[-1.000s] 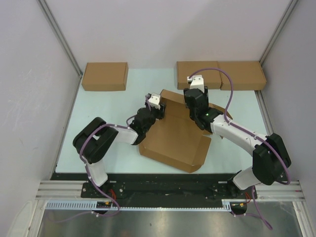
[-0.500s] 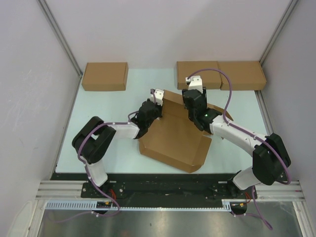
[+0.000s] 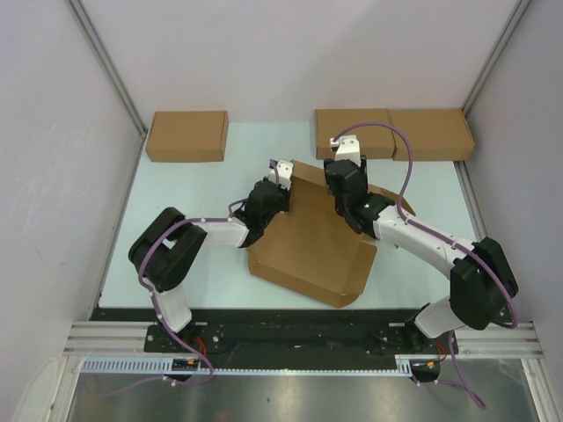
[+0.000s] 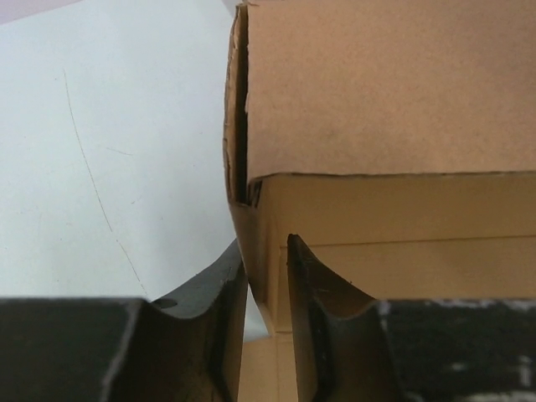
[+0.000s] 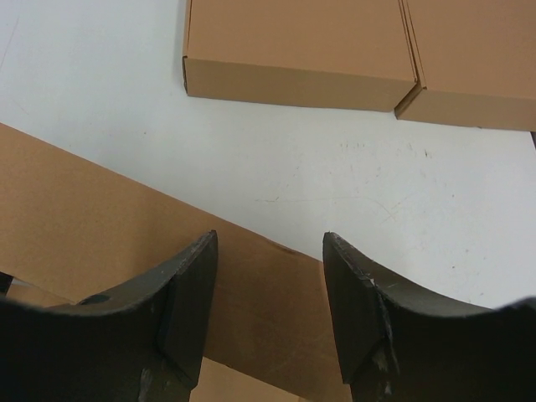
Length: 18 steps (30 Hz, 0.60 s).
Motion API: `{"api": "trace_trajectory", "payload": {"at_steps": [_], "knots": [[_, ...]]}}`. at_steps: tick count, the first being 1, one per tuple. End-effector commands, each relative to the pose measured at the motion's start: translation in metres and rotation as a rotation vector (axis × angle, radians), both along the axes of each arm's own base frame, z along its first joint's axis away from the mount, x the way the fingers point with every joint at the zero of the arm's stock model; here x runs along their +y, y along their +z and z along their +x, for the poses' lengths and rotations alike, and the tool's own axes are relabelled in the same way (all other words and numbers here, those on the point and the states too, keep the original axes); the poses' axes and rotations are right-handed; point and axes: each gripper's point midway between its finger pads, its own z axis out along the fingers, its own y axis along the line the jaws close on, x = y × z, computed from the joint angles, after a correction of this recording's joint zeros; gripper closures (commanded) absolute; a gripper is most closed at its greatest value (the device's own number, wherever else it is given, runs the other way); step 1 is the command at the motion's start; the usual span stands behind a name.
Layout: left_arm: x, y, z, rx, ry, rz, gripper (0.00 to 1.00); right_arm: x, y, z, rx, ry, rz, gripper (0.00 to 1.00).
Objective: Fold the paper box
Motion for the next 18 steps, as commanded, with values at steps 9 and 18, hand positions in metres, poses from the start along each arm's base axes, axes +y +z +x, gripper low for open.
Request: {"api": "trace_trajectory", "payload": {"at_steps": [9,18], "knots": [[-0.006,0.027,0.0,-0.046,-0.021,-0.059,0.95,0.008,0.012,0.002,-0.021,0.011,0.034,0.42],[-0.002,0.024,0.001,-0.024,0.014,-0.068,0.97,-0.024,0.088,-0.011,-0.163,-0.051,0.081,0.39]]}}
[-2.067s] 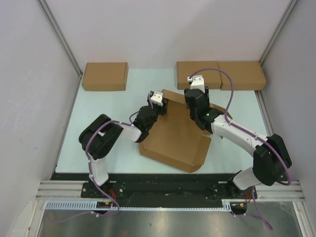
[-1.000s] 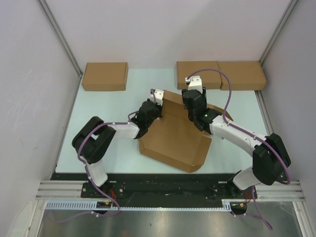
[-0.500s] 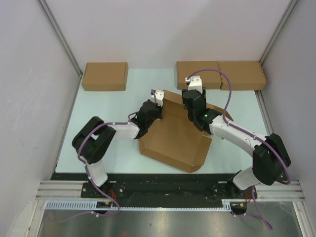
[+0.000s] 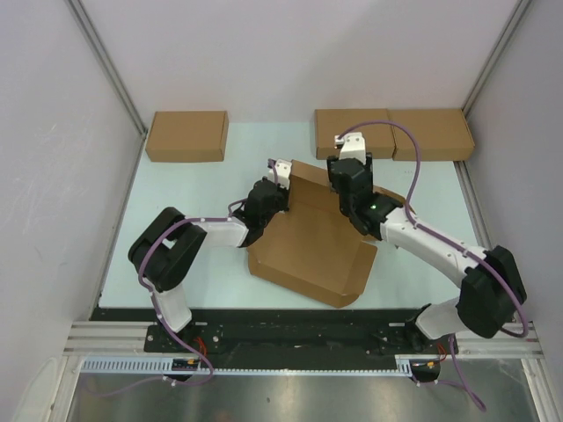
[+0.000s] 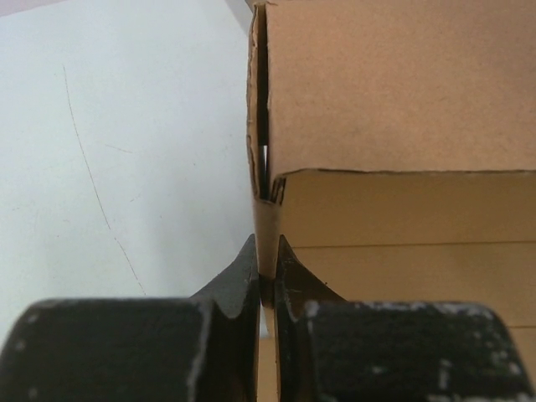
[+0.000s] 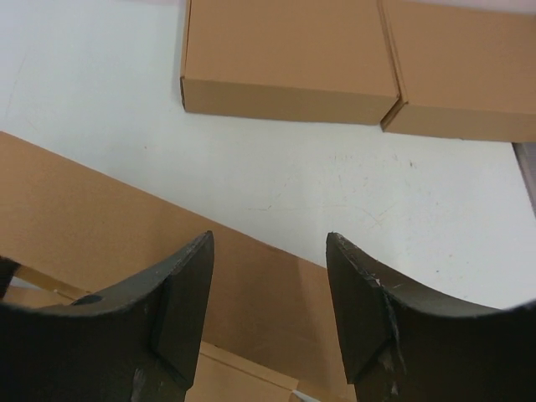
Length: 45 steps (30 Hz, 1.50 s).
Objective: Fold the paper box
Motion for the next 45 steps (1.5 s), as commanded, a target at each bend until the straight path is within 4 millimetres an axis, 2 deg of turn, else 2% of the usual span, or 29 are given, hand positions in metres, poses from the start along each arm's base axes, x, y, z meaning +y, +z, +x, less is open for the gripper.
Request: {"api": "trace_trajectory", "payload": {"at_steps": [1,7,9,11,13,14,17,19,22,29,34,39,45], "knots": [[0.0,0.024,0.002,-0.03,0.019,-0.054,0.97,-0.026,0.081,-0.012,-0.152,-0.061,0.091,0.39],[0.003,0.027,0.0,-0.044,0.043,-0.093,0.98,-0.069,0.069,-0.04,-0.098,-0.152,0.05,0.39],[0.004,0.028,0.0,-0.046,0.055,-0.094,0.98,-0.082,0.072,-0.053,-0.094,-0.156,0.065,0.39],[0.008,0.027,0.001,-0.045,0.071,-0.09,0.98,-0.09,0.065,-0.067,-0.076,-0.137,0.042,0.39],[0.009,0.027,0.002,-0.045,0.087,-0.09,0.98,-0.093,0.056,-0.075,-0.048,-0.122,0.014,0.39],[0.01,0.027,0.002,-0.044,0.093,-0.089,0.98,-0.097,0.044,-0.081,-0.011,-0.123,-0.02,0.39],[0.009,0.026,0.004,-0.04,0.104,-0.085,0.98,-0.098,0.025,-0.089,0.049,-0.11,-0.043,0.39],[0.007,0.027,0.006,-0.033,0.104,-0.078,0.98,-0.096,0.017,-0.096,0.076,-0.098,-0.056,0.39],[0.008,0.017,0.006,0.018,0.113,-0.045,0.98,-0.095,0.01,-0.101,0.093,-0.089,-0.094,0.39],[0.0,0.009,0.001,0.087,0.094,-0.031,0.97,-0.09,-0.003,-0.09,0.116,-0.103,-0.143,0.41],[-0.002,0.01,0.003,0.107,0.087,-0.007,0.97,-0.087,-0.014,-0.071,0.118,-0.127,-0.197,0.42],[-0.004,0.011,0.003,0.107,0.079,-0.011,0.97,-0.082,-0.016,-0.055,0.087,-0.147,-0.206,0.45],[-0.004,0.009,0.001,0.111,0.071,-0.003,0.98,-0.085,-0.02,-0.041,0.073,-0.184,-0.227,0.51]]}}
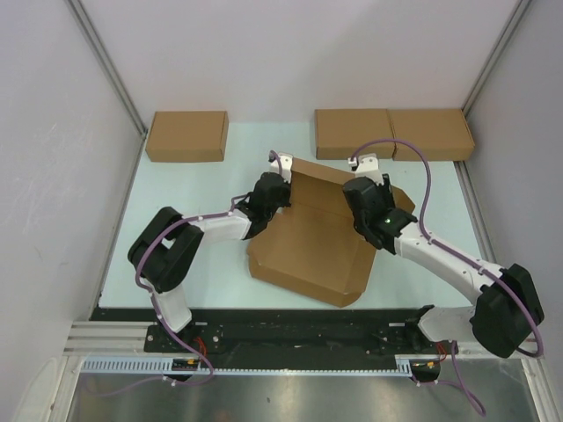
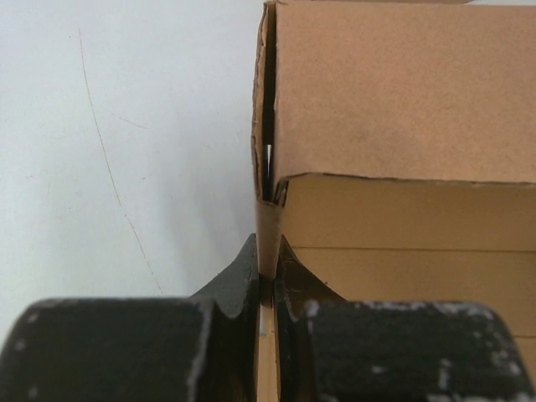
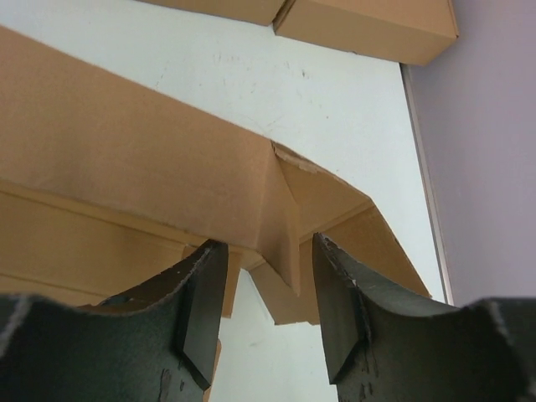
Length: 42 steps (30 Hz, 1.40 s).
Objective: Fold the paper box
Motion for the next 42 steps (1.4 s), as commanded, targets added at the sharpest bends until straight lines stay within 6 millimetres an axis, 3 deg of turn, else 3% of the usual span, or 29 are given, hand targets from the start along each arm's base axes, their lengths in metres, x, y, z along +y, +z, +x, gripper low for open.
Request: {"api": "trace_trajectory", "payload": {"at_steps": [1,10,13,21,28,32,36,39,40,42], "knots": [[-0.009,0.008,-0.003,0.009,-0.019,-0.025,0.97,-0.004,0.011,0.016,-0.079,-0.053,0.009,0.52],[-0.009,0.009,-0.003,0.007,-0.021,-0.025,0.98,-0.011,-0.004,0.019,-0.057,-0.103,0.01,0.64],[-0.007,0.006,-0.004,0.014,-0.018,-0.023,0.98,-0.008,-0.01,0.016,-0.047,-0.098,0.05,0.73],[-0.007,0.003,-0.008,0.014,0.004,-0.044,0.98,0.008,-0.025,0.012,-0.027,-0.112,0.345,0.89],[-0.004,0.004,-0.019,0.013,0.02,-0.088,0.98,0.017,-0.023,0.008,-0.081,-0.129,0.64,1.0],[-0.004,0.007,-0.023,0.008,0.025,-0.089,0.98,0.024,-0.025,0.008,-0.091,-0.118,0.741,1.0],[-0.004,0.003,-0.026,0.014,0.031,-0.082,0.98,0.029,-0.048,0.005,-0.048,-0.14,0.798,1.0],[-0.004,0.002,-0.028,0.014,0.035,-0.077,0.98,0.031,-0.053,0.004,-0.038,-0.138,0.802,0.83],[-0.003,0.001,-0.028,0.013,0.036,-0.073,0.98,0.029,-0.051,0.003,-0.046,-0.138,0.795,0.7],[-0.001,0.002,-0.027,0.007,0.042,-0.069,0.98,0.024,-0.046,-0.001,-0.053,-0.137,0.772,0.61]]}}
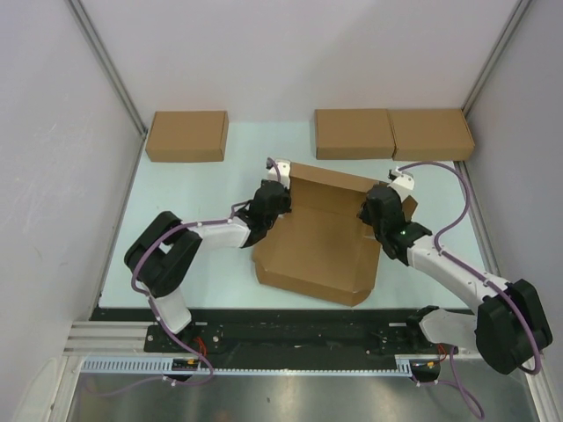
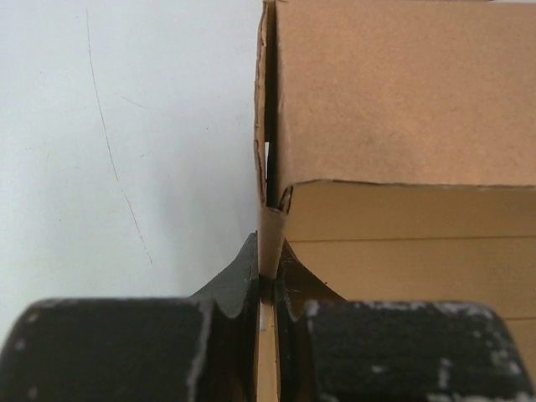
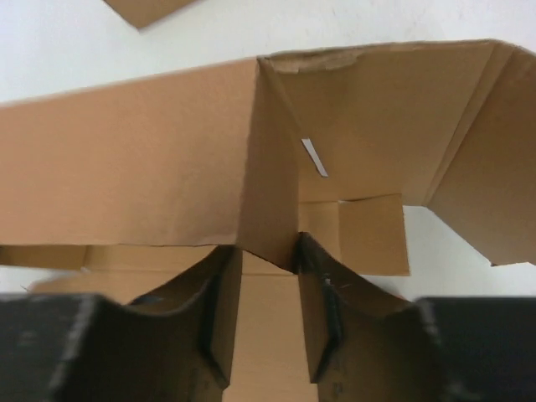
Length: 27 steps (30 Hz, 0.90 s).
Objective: Fold the paper box
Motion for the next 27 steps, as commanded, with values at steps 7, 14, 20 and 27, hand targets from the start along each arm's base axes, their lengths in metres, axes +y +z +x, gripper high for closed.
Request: {"api": "trace_trajectory", "payload": {"at_steps": [7,14,20,27], "knots": [[-0.003,0.004,-0.011,0.051,0.037,-0.044,0.99,-0.036,0.032,-0.041,-0.009,-0.025,-0.083,0.47],[0.006,-0.011,-0.019,0.139,0.119,-0.009,0.99,-0.059,0.0,-0.071,0.047,-0.033,-0.17,0.48],[-0.003,-0.01,-0.024,0.182,0.114,-0.014,0.99,-0.055,-0.03,-0.075,0.073,-0.03,-0.113,0.49],[-0.005,-0.012,-0.032,0.174,0.099,-0.002,0.99,-0.051,-0.052,-0.067,0.1,-0.07,-0.082,0.5]]}}
